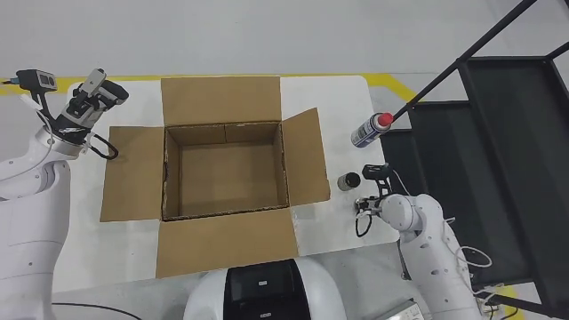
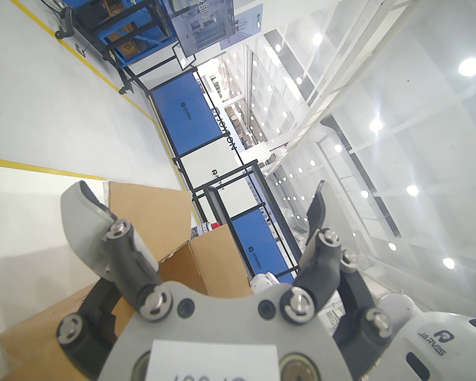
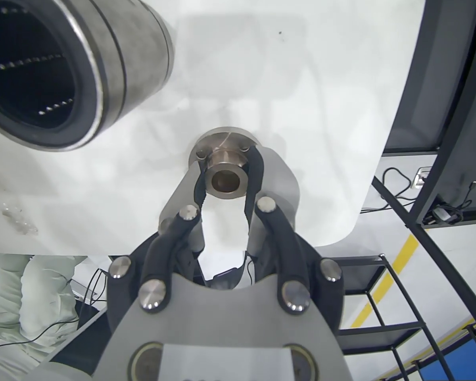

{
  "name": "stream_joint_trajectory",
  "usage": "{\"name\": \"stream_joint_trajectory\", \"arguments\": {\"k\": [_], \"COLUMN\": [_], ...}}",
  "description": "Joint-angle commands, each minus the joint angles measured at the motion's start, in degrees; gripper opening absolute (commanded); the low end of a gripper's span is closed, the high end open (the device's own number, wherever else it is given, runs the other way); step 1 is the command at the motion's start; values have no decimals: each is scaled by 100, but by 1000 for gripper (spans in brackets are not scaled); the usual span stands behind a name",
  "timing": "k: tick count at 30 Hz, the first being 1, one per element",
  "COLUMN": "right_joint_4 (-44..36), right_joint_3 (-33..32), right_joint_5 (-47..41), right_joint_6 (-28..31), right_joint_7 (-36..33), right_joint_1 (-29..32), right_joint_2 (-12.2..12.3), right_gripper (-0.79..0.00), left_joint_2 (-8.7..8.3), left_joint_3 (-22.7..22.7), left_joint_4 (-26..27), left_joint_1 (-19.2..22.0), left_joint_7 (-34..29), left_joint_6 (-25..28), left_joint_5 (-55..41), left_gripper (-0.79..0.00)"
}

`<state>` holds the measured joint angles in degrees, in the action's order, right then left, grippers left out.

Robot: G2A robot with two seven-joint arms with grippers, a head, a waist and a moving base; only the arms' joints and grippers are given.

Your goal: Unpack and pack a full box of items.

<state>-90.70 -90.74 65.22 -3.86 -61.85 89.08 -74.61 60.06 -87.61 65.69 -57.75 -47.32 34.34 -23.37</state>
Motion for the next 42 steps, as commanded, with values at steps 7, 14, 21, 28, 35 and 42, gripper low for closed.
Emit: {"name": "stream_joint_trajectory", "arguments": {"k": [7, 14, 21, 28, 35, 42], "right_joint_4": [-752, -1875, -1791, -1069, -423, -173], "right_joint_3": [-195, -874, -851, -293, -22, 41], "right_joint_5": [-92, -535, -496, -342, -245, -295], "right_joint_6": [-5, 289, 624, 493, 172, 113], "right_joint_7": [-72, -82, -317, -159, 78, 208], "right_joint_1": [402, 1282, 1338, 743, 367, 254], "right_joint_2": [52, 127, 184, 178, 166, 179], "right_gripper": [0, 0, 0, 0, -43, -363], "left_joint_2": [0, 0, 0, 0, 0, 0], "left_joint_3": [0, 0, 0, 0, 0, 0], "left_joint_4": [0, 0, 0, 0, 0, 0], "left_joint_1": [0, 0, 0, 0, 0, 0], "left_joint_7": [0, 0, 0, 0, 0, 0], "left_joint_6": [0, 0, 0, 0, 0, 0], "left_joint_5": [0, 0, 0, 0, 0, 0], "left_gripper": [0, 0, 0, 0, 0, 0]}}
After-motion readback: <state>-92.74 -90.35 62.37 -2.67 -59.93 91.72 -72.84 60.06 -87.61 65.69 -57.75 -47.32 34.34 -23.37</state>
